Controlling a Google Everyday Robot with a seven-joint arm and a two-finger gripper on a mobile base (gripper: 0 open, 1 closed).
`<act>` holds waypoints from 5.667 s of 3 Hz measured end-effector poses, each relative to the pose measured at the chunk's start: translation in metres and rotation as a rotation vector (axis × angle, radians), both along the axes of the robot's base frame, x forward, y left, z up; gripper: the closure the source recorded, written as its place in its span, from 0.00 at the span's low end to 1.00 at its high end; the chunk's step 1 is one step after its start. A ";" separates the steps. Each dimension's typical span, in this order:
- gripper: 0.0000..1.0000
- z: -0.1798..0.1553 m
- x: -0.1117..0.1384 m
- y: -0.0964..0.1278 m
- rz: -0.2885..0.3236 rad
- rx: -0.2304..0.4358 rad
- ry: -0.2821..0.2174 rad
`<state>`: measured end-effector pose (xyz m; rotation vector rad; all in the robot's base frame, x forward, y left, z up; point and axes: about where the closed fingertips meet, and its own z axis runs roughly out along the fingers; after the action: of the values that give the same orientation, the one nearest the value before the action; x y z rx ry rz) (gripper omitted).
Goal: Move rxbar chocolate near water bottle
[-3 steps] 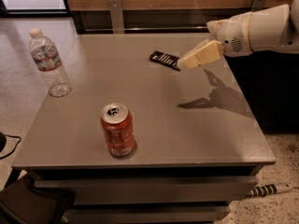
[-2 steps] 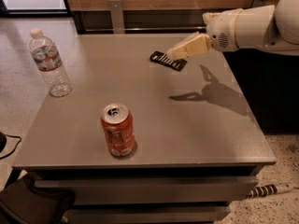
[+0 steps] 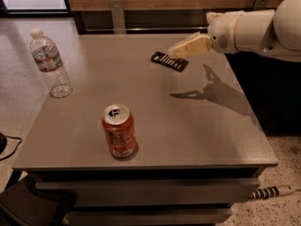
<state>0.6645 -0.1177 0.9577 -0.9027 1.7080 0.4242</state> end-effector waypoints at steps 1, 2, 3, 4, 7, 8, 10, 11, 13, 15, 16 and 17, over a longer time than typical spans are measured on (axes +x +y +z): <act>0.00 -0.017 0.012 -0.015 -0.049 0.012 -0.013; 0.00 -0.036 0.027 -0.037 -0.071 0.037 -0.048; 0.00 -0.055 0.048 -0.051 -0.046 0.044 -0.062; 0.00 -0.066 0.066 -0.054 0.013 0.039 -0.043; 0.00 -0.101 0.091 -0.008 0.086 0.132 -0.011; 0.00 -0.113 0.093 0.013 0.088 0.145 0.007; 0.13 -0.141 0.079 0.036 0.081 0.080 0.108; 0.37 -0.142 0.079 0.038 0.083 0.083 0.111; 0.90 -0.144 0.079 0.045 0.093 0.084 0.116; 1.00 -0.143 0.079 0.046 0.095 0.084 0.117; 1.00 -0.143 0.079 0.046 0.095 0.084 0.117; 1.00 -0.143 0.079 0.046 0.095 0.084 0.117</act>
Offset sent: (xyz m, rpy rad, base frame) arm 0.0532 -0.0760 -0.0714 0.0544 -0.1160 -0.0907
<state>0.7436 -0.0716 0.8151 -0.9154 1.7440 0.6179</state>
